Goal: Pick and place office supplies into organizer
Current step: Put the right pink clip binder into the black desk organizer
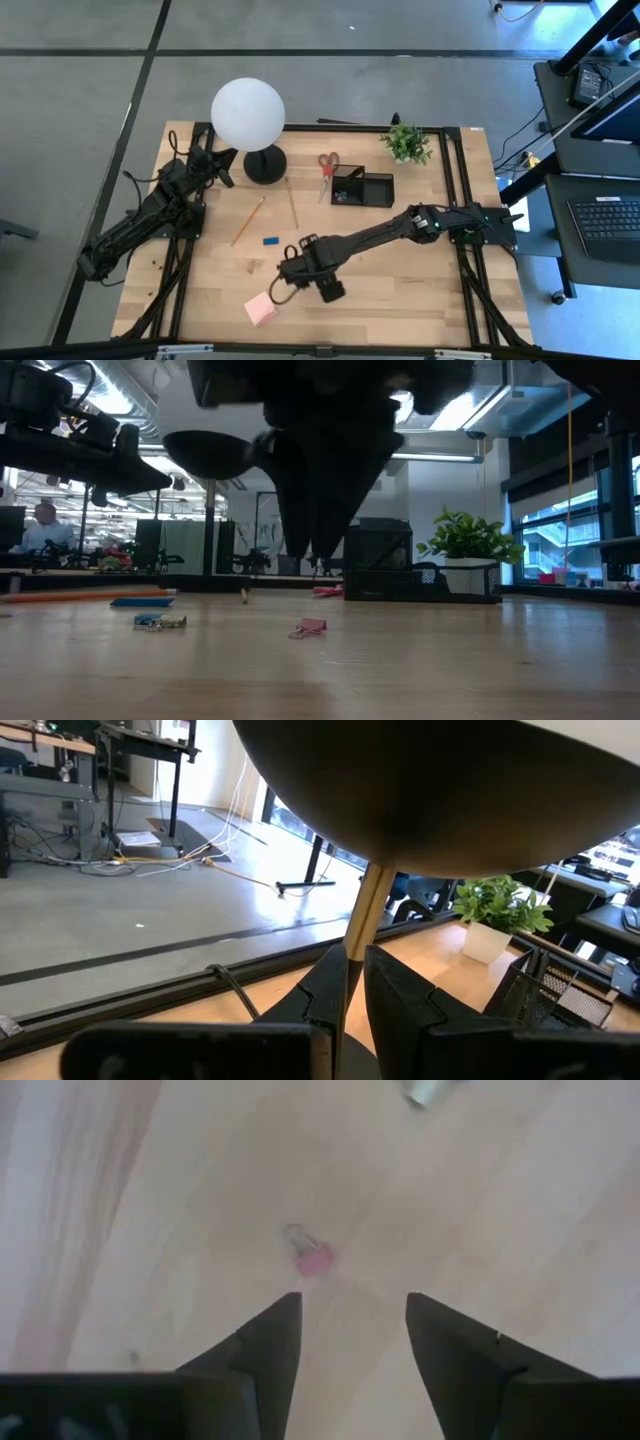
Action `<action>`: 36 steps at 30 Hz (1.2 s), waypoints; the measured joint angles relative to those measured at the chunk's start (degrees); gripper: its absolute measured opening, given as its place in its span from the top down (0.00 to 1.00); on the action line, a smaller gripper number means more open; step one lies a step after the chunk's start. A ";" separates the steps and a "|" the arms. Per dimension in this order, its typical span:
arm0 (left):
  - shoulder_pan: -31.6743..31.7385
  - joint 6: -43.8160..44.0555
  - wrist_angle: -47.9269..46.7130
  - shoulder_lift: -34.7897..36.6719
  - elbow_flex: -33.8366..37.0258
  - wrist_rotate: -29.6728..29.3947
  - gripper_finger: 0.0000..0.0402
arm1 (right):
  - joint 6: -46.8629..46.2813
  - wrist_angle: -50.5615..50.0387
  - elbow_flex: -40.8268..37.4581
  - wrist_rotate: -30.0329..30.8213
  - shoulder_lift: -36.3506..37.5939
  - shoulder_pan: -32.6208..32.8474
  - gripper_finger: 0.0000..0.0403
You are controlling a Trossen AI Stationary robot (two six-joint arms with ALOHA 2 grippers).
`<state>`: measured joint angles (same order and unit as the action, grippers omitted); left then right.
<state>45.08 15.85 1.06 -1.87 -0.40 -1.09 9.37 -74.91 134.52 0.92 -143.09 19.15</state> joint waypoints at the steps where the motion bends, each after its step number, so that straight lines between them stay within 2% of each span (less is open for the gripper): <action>1: 0.00 -0.01 0.00 0.00 0.00 0.06 0.92 | 2.84 0.11 0.00 0.70 0.00 0.25 0.54; 7: 0.00 -0.01 0.00 0.00 0.00 0.08 0.92 | 15.47 1.59 0.02 3.56 -0.07 0.73 0.54; 12: 0.00 -0.01 -0.01 -0.01 -0.01 0.08 0.92 | 17.00 4.68 0.04 3.57 -0.87 0.64 0.54; 17: 0.00 -0.01 -0.02 0.00 0.00 0.08 0.92 | 23.54 4.06 0.06 3.59 -1.05 1.26 0.54; 36: 0.01 -0.03 -0.04 -0.01 -0.02 0.08 0.92 | 25.72 3.40 0.07 0.75 -2.97 2.16 0.54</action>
<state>45.09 15.81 1.02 -1.87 -0.42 -1.02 35.09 -71.51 134.58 1.67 -146.06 21.30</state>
